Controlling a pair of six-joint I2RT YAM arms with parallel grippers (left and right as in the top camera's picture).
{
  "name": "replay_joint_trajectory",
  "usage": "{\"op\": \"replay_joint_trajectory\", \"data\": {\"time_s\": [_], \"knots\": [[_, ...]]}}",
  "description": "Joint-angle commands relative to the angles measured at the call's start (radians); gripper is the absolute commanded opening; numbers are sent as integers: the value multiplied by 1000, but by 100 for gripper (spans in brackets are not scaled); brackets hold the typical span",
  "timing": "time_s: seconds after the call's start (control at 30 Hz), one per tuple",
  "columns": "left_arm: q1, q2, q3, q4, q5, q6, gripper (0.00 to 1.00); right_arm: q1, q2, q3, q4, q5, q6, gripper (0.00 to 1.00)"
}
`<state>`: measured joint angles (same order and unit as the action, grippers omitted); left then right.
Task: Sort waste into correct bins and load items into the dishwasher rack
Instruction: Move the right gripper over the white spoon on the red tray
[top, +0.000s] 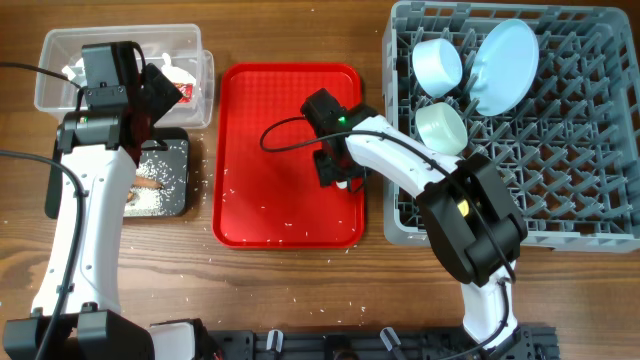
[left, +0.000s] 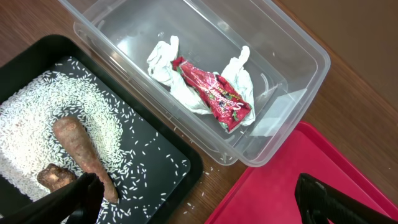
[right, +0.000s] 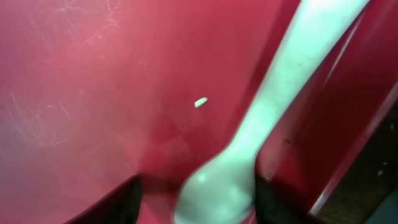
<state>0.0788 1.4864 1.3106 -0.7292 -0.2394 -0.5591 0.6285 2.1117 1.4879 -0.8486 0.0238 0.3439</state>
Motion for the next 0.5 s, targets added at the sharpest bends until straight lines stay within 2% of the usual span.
{"op": "replay_joint_trajectory", "data": {"time_s": [0.0, 0.03, 0.13, 0.23, 0.37, 0.47], "knots": [[2, -19, 16, 0, -16, -10, 100, 0, 42, -10, -2, 5, -3, 40], [2, -19, 16, 0, -16, -10, 100, 0, 42, -10, -2, 6, -5, 32], [2, -19, 16, 0, -16, -10, 100, 0, 42, -10, -1, 6, -16, 23], [2, -19, 16, 0, -16, -10, 100, 0, 42, -9, -1, 6, -29, 20], [2, -19, 16, 0, -16, -10, 100, -1, 39, 16, -17, 6, -34, 5], [2, -19, 16, 0, -16, -10, 100, 0, 35, 51, -38, 6, -39, 4]]}}
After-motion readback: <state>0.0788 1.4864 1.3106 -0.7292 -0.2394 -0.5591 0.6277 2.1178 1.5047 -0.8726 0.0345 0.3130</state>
